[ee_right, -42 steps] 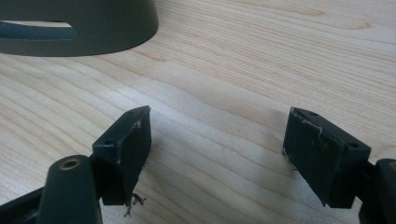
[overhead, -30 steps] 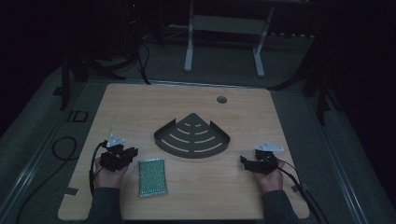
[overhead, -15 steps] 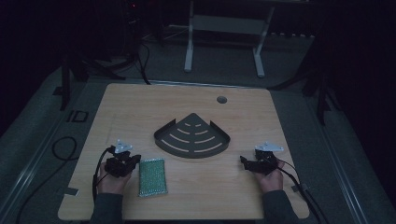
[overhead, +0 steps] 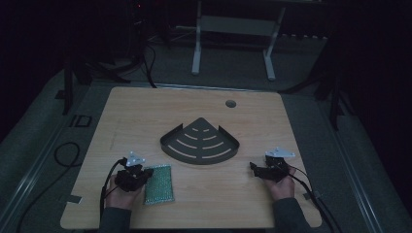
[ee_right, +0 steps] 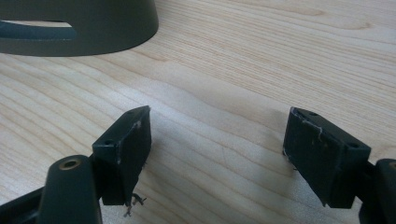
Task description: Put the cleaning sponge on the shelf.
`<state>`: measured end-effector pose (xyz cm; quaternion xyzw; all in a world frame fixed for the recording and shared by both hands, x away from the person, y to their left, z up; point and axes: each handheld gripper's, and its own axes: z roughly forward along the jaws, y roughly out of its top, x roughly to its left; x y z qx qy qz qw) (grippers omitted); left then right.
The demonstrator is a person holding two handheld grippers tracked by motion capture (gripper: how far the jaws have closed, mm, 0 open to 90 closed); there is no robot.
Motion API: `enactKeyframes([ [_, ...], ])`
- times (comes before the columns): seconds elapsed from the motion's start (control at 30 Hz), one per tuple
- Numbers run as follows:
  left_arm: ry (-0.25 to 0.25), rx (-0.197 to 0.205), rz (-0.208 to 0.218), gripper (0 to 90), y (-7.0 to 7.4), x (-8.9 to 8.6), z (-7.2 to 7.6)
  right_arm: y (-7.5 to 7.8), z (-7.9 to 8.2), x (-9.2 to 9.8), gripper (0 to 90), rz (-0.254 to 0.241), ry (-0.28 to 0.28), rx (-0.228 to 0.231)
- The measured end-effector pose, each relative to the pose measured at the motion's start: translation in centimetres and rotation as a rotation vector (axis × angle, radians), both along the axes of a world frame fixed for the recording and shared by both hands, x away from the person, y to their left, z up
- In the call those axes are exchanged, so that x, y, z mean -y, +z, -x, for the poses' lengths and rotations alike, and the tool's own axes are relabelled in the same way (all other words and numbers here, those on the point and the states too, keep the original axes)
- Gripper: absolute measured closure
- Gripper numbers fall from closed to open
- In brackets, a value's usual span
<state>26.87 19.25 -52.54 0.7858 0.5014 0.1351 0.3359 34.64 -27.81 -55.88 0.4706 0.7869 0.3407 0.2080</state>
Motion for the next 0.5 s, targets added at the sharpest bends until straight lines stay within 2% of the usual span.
enactKeyframes([
  [0.5,-0.049,-0.026,-0.001,90.0,-0.5,1.1,0.7,0.0,0.0,0.0,22.9,0.000,0.001,0.000],
])
